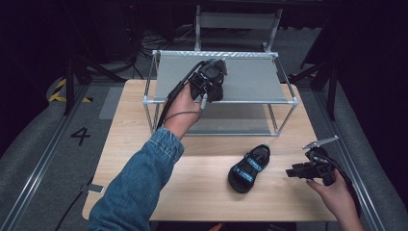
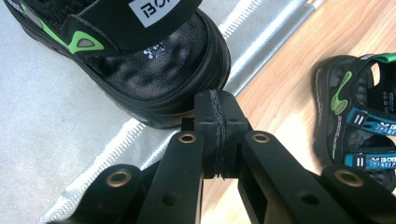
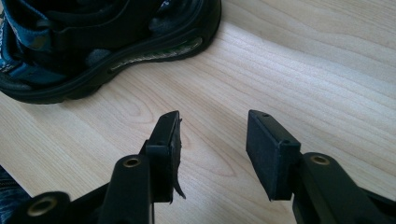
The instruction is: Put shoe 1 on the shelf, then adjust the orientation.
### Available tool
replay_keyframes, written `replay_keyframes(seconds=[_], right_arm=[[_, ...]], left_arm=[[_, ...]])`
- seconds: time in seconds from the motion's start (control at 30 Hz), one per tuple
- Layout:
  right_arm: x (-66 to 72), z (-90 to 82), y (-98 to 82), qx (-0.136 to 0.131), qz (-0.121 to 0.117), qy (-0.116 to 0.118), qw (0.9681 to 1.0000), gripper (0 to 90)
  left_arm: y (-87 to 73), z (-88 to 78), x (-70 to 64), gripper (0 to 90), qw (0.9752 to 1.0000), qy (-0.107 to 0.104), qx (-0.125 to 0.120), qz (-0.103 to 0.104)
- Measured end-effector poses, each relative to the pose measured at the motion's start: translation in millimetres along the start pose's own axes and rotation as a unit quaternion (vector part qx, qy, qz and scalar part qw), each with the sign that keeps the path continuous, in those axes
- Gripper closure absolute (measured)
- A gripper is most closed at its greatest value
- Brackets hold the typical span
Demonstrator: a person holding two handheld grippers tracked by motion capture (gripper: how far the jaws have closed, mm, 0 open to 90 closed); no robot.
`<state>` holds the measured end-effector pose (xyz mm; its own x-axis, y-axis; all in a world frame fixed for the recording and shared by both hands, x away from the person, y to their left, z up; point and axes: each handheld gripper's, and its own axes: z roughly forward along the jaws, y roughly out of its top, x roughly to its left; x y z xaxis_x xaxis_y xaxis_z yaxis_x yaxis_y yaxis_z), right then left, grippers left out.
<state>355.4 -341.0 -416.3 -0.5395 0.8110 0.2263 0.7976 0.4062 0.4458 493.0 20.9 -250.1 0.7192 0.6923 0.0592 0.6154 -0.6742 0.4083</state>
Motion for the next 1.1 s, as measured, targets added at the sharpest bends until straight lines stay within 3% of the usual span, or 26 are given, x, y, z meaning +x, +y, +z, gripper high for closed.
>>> replay_keyframes(seconds=[0.13, 0.2, 0.23, 0.27, 0.33, 0.4, 0.5, 0.67, 0.77, 0.93, 1.1], right_arm=[[0.6, 0.1, 0.2, 0.000, 0.000, 0.000, 1.0000, 55.2], [1.4, 0.0, 0.7, 0.000, -0.001, 0.000, 1.0000, 55.2], [1.9, -0.1, 1.0, 0.000, -0.001, 0.000, 1.0000, 55.2], [2.1, -0.2, 1.2, 0.000, -0.001, 0.000, 1.0000, 55.2], [2.7, -0.3, 1.5, 0.000, -0.003, 0.000, 1.0000, 55.1], [3.6, 0.1, 1.8, 0.001, -0.002, -0.001, 1.0000, 55.0], [4.4, 0.2, 2.5, 0.001, -0.005, -0.001, 1.0000, 54.9], [6.9, 1.5, 6.2, 0.002, -0.009, 0.001, 1.0000, 54.5], [10.4, 0.8, 10.4, 0.000, -0.014, 0.000, 0.9999, 54.5], [15.7, -1.9, 17.8, -0.005, -0.024, -0.001, 0.9997, 54.5], [25.7, -6.2, 31.3, -0.005, -0.041, -0.002, 0.9992, 54.4]], left_arm=[[0.5, 1.8, 3.4, 88.2, 1.0000, -0.006, -0.004, -0.005], [-0.4, 1.2, 3.6, 82.8, 0.9997, -0.020, -0.007, -0.008], [-1.0, 0.6, 3.2, 74.7, 0.9996, -0.025, -0.010, -0.006], [-1.8, 0.0, 2.0, 74.7, 0.9996, -0.024, -0.014, -0.005], [-4.9, -4.0, -2.8, 66.4, 0.9997, -0.014, -0.019, 0.002], [-10.1, -10.7, -7.5, 62.2, 0.9990, -0.030, -0.032, 0.011], [-18.6, -20.1, -13.4, 58.3, 0.9988, -0.023, -0.034, 0.025], [-39.5, -34.0, -20.1, 54.1, 0.9985, -0.026, -0.032, 0.037], [-56.1, -37.6, -24.5, 52.1, 0.9975, -0.039, -0.036, 0.047], [-83.7, -33.7, -29.8, 50.1, 0.9969, -0.049, -0.026, 0.055], [-113.3, -23.9, -38.2, 47.1, 0.9975, -0.036, -0.029, 0.053]])
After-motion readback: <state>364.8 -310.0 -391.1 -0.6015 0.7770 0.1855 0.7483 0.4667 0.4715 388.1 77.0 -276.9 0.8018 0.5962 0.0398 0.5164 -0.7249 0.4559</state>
